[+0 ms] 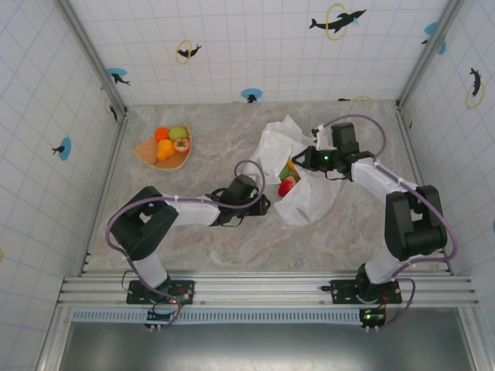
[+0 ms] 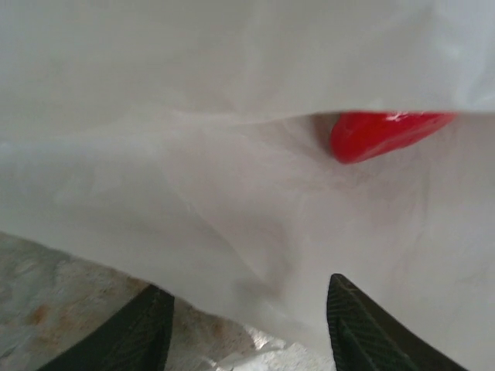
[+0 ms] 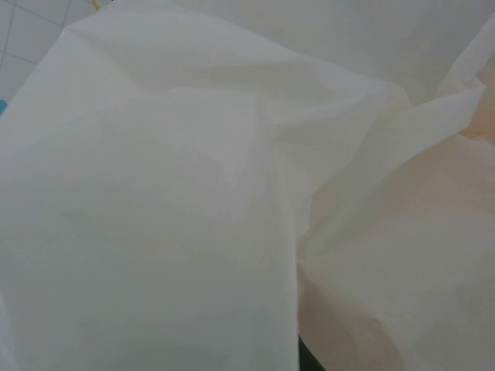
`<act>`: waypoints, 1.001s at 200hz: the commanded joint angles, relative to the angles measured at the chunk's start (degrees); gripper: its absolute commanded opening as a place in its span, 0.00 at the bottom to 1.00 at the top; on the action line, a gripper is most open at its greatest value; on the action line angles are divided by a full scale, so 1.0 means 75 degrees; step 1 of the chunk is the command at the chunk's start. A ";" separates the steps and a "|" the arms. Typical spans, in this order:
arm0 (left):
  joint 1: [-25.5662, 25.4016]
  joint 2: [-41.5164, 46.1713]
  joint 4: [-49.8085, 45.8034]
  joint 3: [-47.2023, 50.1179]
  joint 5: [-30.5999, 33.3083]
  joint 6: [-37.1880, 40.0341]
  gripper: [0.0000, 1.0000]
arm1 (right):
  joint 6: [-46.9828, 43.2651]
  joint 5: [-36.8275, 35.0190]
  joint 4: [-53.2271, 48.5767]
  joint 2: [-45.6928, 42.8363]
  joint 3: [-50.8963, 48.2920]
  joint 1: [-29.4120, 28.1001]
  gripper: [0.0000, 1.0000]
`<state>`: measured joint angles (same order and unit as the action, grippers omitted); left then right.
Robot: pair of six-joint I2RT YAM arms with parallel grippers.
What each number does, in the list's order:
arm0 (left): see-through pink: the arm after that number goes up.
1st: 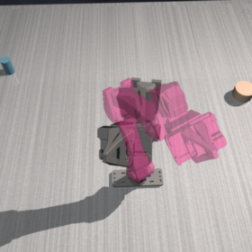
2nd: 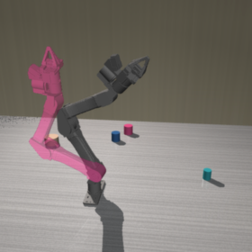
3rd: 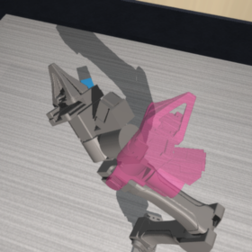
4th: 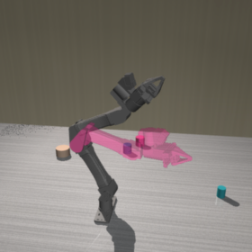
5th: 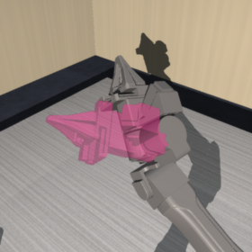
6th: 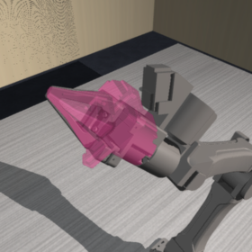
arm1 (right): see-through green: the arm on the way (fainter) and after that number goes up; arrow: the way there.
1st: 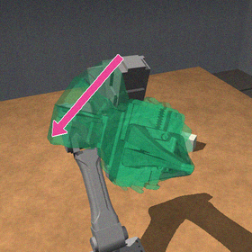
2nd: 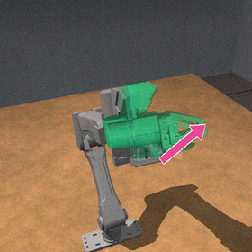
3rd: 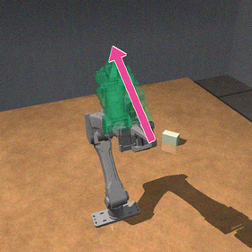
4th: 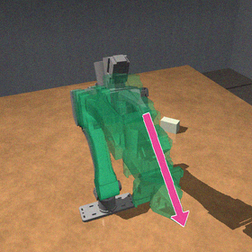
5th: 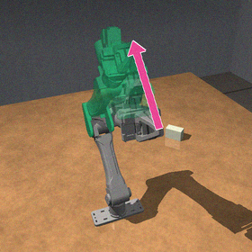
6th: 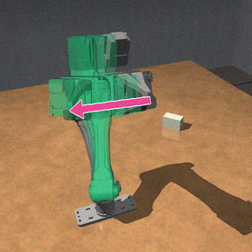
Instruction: Place the fruits into the plastic bag
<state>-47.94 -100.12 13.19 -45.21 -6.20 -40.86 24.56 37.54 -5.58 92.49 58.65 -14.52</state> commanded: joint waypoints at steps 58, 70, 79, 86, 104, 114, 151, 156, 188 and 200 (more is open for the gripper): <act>-0.0016 -0.0934 0.0530 -0.0952 0.0604 -0.0023 0.31 | -0.0080 0.0071 0.0135 0.0055 -0.0142 0.0041 0.00; -0.0029 -0.1003 0.0515 -0.1023 0.0767 0.0019 0.26 | -0.0080 0.0080 0.0135 0.0060 -0.0148 0.0043 0.00; -0.0038 -0.1030 0.0460 -0.1055 0.0885 0.0057 0.22 | -0.0097 0.0070 0.0135 0.0057 -0.0153 0.0038 0.00; -0.0041 -0.1041 0.0437 -0.1068 0.0959 0.0090 0.20 | -0.0096 0.0070 0.0136 0.0055 -0.0156 0.0038 0.00; -0.0040 -0.0985 0.0392 -0.1033 0.1046 0.0146 0.14 | -0.0110 0.0070 0.0134 0.0055 -0.0145 0.0064 0.00; -0.0034 -0.0905 0.0388 -0.0976 0.0979 0.0190 0.10 | -0.0110 0.0081 0.0131 0.0038 -0.0144 0.0069 0.00; 0.0011 0.0009 0.0448 -0.0600 0.0158 0.0492 0.00 | -0.0412 -0.0305 -0.0270 -0.0206 0.0046 0.0158 0.00; 0.0039 0.0150 0.0447 -0.0585 -0.0108 0.0502 0.00 | -0.0494 -0.0416 -0.0380 -0.0250 0.0094 0.0161 0.00; 0.0310 0.0829 0.0505 -0.0796 -0.1735 0.0222 0.00 | -0.1042 -0.1299 -0.1113 -0.0520 0.0459 0.0187 0.00; 0.0311 0.1023 0.0372 -0.1059 -0.2031 0.0254 0.00 | -0.1285 -0.1817 -0.1444 -0.0682 0.0683 0.0212 0.00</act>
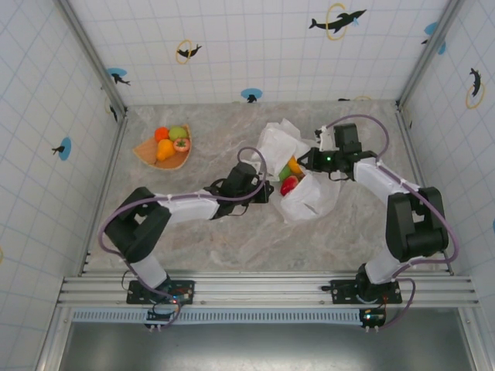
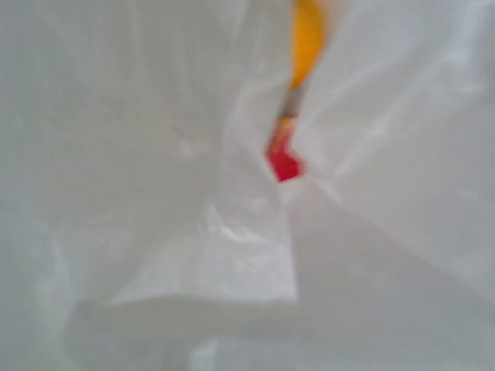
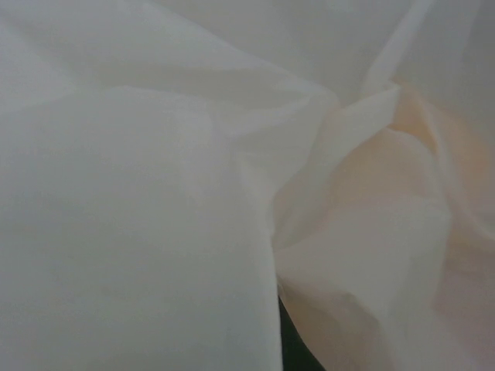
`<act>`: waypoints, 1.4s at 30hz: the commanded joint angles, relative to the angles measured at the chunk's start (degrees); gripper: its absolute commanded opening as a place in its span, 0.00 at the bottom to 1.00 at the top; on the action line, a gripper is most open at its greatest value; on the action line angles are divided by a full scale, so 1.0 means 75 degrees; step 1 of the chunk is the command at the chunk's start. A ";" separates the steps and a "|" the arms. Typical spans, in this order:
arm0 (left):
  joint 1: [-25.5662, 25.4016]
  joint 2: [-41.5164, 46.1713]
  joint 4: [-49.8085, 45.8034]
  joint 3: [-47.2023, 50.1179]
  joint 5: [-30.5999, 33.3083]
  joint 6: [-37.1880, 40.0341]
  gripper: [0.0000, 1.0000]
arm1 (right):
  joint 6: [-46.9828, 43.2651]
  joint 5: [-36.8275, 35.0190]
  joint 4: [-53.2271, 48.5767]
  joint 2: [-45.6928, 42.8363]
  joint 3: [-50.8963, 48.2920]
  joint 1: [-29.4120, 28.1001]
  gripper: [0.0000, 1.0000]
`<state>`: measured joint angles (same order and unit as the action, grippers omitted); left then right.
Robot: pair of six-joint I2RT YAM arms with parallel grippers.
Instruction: Place the fruits into the plastic bag
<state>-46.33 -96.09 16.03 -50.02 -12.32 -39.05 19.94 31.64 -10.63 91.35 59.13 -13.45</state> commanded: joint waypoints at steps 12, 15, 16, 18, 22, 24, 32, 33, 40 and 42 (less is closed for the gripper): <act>0.0654 0.1439 0.0551 -0.1096 -0.2619 -0.0793 0.00 | -0.1426 -0.2897 -0.2035 -0.1110 0.2095 0.0206 0.00; 0.0692 0.1539 0.0510 -0.1064 -0.2600 -0.0771 0.00 | -0.1409 -0.2915 -0.1952 -0.1153 0.2115 0.0204 0.00; 0.0713 0.1551 0.0371 -0.1037 -0.2513 -0.0691 0.00 | -0.1394 -0.2849 -0.1944 -0.1121 0.2101 0.0203 0.00; 0.0756 0.1585 0.0147 -0.0890 -0.2288 -0.0559 0.00 | -0.1371 -0.2757 -0.1931 -0.1032 0.2060 0.0200 0.00; 0.0798 0.1717 -0.0651 -0.0335 -0.1378 -0.0069 0.00 | -0.1205 -0.2189 -0.1628 -0.0910 0.1677 0.0167 0.00; 0.0798 0.1782 -0.0878 0.0026 -0.1099 0.0100 0.00 | -0.1101 -0.1836 -0.1361 -0.0886 0.1429 0.0092 0.00; 0.0798 0.2396 -0.1003 0.1171 -0.0560 0.0544 0.29 | -0.0605 -0.0947 -0.0534 -0.0611 0.0740 -0.0398 0.00; 0.0798 0.2536 -0.1106 0.1208 -0.0420 0.0678 0.35 | -0.0538 -0.0911 -0.0439 -0.0580 0.0680 -0.0477 0.00; 0.0741 0.3416 -0.2138 0.1285 0.1098 0.1628 0.55 | -0.0423 -0.0773 -0.0238 -0.0346 0.0635 -0.0778 0.00; 0.0714 0.3669 -0.2398 0.1281 0.1648 0.1709 0.60 | -0.0434 -0.0785 -0.0224 -0.0344 0.0647 -0.0776 0.00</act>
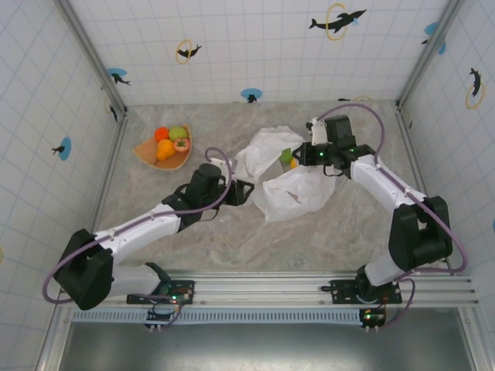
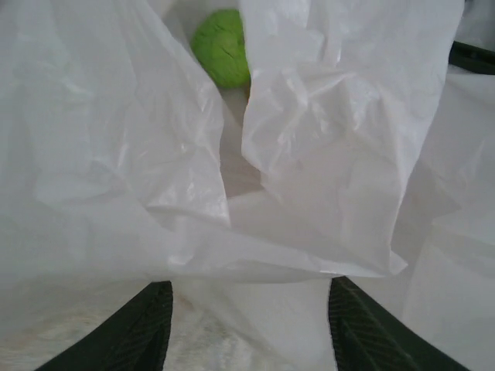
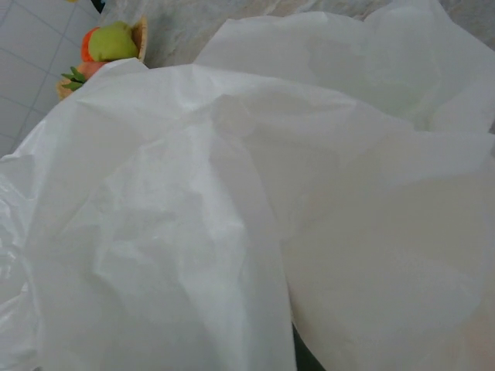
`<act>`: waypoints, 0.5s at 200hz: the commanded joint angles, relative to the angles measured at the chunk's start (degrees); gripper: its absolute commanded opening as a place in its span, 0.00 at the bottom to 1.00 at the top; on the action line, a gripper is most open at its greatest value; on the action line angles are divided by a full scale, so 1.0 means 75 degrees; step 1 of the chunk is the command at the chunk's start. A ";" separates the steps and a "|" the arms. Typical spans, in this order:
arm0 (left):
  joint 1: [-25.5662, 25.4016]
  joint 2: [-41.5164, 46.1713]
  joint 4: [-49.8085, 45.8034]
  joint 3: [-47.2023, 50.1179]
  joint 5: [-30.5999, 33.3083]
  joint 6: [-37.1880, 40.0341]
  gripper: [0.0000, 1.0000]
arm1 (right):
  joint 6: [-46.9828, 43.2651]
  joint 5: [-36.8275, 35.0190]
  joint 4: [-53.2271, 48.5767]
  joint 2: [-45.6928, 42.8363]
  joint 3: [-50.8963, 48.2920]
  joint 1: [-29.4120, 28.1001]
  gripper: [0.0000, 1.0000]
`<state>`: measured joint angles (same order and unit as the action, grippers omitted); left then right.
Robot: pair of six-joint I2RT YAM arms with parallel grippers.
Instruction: Place the fruits into the plastic bag
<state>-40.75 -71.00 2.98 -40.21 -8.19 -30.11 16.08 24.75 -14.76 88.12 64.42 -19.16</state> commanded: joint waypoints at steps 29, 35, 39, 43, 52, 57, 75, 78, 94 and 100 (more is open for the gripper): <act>-0.0040 0.0753 -0.0891 -0.0056 0.1930 0.0742 0.71 | -0.0067 0.0267 0.0313 0.0098 -0.0032 -0.0097 0.00; -0.0046 0.0752 -0.0960 -0.0121 0.2123 0.0767 0.72 | -0.0072 0.0274 0.0312 0.0099 -0.0035 -0.0115 0.00; -0.0044 0.0754 -0.1024 -0.0168 0.2271 0.0784 0.73 | -0.0069 0.0279 0.0312 0.0113 -0.0045 -0.0117 0.00; -0.0036 0.0754 -0.1087 -0.0248 0.2437 0.0775 0.74 | -0.0069 0.0276 0.0309 0.0111 -0.0047 -0.0106 0.00; -0.0039 0.0767 -0.1141 -0.0382 0.2827 0.0823 0.75 | -0.0075 0.0274 0.0320 0.0111 -0.0067 -0.0107 0.00; -0.0039 0.0773 -0.1158 -0.0466 0.3049 0.0906 0.76 | -0.0081 0.0262 0.0328 0.0099 -0.0070 -0.0108 0.00; 0.0121 0.0755 -0.1148 -0.0749 0.3668 0.1195 0.80 | -0.0081 0.0274 0.0367 0.0099 -0.0082 -0.0111 0.00; 0.0183 0.0742 -0.1148 -0.0812 0.3698 0.1238 0.81 | -0.0087 0.0283 0.0371 0.0099 -0.0082 -0.0111 0.00; 0.0744 0.0567 -0.1226 -0.1102 0.3611 0.1320 0.83 | -0.0084 0.0320 0.0451 0.0099 -0.0123 -0.0107 0.00; 0.0998 0.0450 -0.1286 -0.1243 0.3538 0.1331 0.84 | -0.0083 0.0341 0.0484 0.0100 -0.0140 -0.0106 0.00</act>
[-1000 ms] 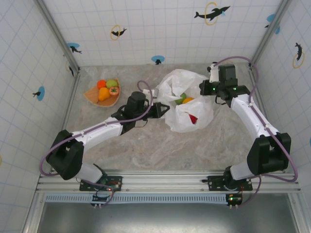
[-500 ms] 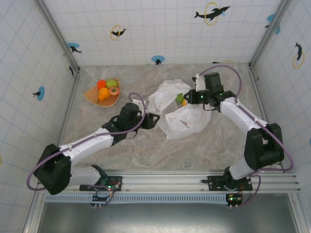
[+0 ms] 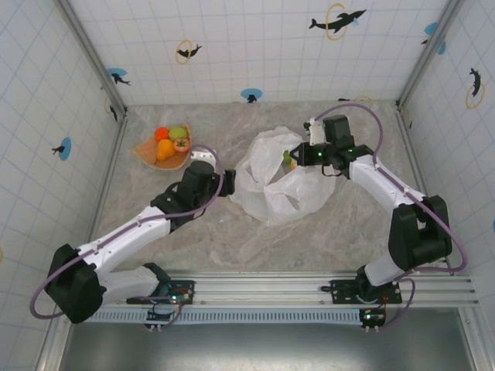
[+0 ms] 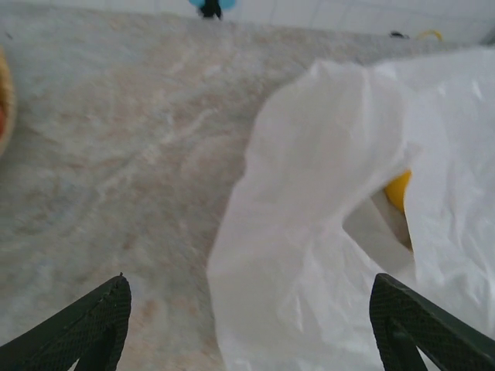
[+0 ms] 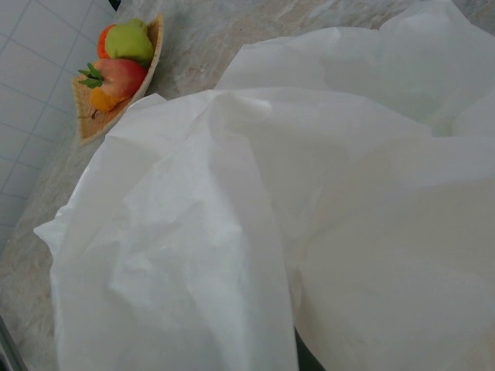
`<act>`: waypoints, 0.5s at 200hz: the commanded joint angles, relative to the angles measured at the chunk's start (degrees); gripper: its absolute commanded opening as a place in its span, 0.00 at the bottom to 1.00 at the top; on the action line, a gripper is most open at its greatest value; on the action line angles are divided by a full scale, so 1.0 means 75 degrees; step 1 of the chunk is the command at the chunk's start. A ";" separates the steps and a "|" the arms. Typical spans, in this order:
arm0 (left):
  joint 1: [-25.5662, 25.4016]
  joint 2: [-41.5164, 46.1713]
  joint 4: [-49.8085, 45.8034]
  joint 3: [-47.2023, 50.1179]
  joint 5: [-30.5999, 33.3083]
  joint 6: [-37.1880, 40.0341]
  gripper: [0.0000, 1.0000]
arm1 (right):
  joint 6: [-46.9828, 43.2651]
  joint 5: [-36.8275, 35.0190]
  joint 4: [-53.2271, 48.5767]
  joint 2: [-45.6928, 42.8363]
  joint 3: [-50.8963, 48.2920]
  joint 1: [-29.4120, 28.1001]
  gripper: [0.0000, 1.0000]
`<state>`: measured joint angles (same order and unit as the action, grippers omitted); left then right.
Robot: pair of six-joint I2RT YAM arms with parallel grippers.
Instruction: Place the fruits into the plastic bag
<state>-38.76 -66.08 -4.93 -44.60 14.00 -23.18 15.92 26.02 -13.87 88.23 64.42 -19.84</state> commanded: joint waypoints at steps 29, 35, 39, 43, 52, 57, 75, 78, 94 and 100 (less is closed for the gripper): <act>0.1834 -0.0934 -0.0584 -0.1400 0.0318 0.0442 0.88 | -0.0072 0.0245 0.0541 0.0096 -0.0237 -0.0016 0.00; 0.2257 -0.1107 -0.0579 -0.1447 0.0197 0.0435 0.89 | -0.0079 0.0270 0.0569 0.0102 -0.0263 -0.0013 0.00; 0.2416 -0.1217 -0.0576 -0.1448 0.0114 0.0407 0.89 | -0.0084 0.0280 0.0582 0.0107 -0.0269 -0.0012 0.00; 0.2582 -0.1327 -0.0587 -0.1691 0.0055 0.0373 0.89 | -0.0084 0.0300 0.0586 0.0114 -0.0272 -0.0006 0.00; 0.2918 -0.1580 -0.0581 -0.1878 -0.0101 0.0338 0.90 | -0.0094 0.0337 0.0592 0.0138 -0.0273 0.0017 0.00; 0.3082 -0.1711 -0.0572 -0.1968 -0.0170 0.0328 0.90 | -0.0096 0.0361 0.0586 0.0133 -0.0275 0.0025 0.00; 0.3706 -0.2178 -0.0619 -0.2311 -0.0449 0.0224 0.90 | -0.0119 0.0420 0.0588 0.0103 -0.0313 0.0058 0.00; 0.3783 -0.2251 -0.0619 -0.2350 -0.0481 0.0195 0.90 | -0.0131 0.0430 0.0600 0.0097 -0.0322 0.0058 0.00; 0.4310 -0.2531 -0.0633 -0.2510 -0.0649 0.0129 0.90 | -0.0138 0.0453 0.0626 0.0046 -0.0374 0.0111 0.00; 0.4493 -0.2611 -0.0582 -0.2514 -0.0665 0.0115 0.90 | -0.0132 0.0473 0.0646 0.0038 -0.0395 0.0129 0.00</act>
<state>-9.67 -83.31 -7.73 -60.71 11.77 -21.45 15.64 28.34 -11.16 88.44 62.85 -19.51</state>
